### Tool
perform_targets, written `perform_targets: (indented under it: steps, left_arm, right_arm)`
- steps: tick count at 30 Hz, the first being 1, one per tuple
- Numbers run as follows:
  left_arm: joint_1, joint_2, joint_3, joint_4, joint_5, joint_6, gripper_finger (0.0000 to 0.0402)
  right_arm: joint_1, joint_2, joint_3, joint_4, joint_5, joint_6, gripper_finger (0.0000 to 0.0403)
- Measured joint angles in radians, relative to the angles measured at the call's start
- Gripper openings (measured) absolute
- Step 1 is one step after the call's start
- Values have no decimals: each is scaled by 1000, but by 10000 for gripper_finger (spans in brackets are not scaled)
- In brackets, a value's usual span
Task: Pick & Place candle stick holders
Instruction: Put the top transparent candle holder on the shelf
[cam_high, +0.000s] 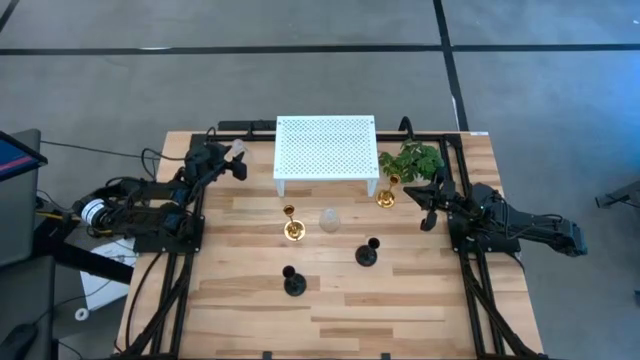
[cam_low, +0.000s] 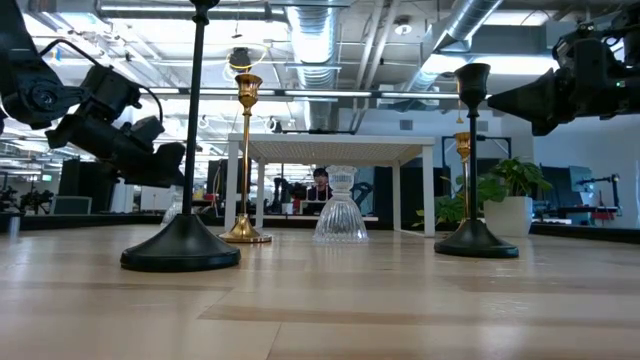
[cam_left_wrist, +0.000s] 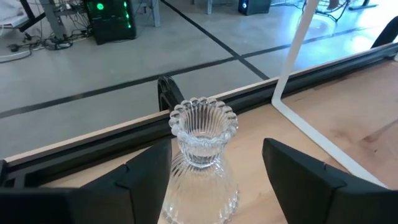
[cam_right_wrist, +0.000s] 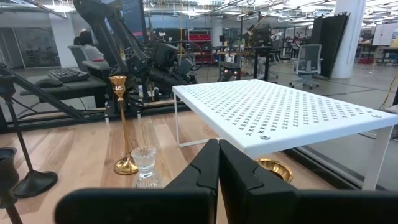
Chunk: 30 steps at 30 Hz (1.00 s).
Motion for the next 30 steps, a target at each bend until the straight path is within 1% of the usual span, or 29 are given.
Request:
perform_targets:
  steps: [8, 25, 30]
  left_arm:
    - [-3, 0, 0, 4, 0, -34, 264]
    - [-3, 0, 0, 7, 1, -28, 265]
    - [-3, -2, 0, -1, 29, -48, 265]
  right_arm:
    - [0, 0, 0, 0, 0, 0, 0]
    - [0, 0, 0, 0, 0, -1, 0]
    - [0, 0, 0, 4, 0, -1, 0]
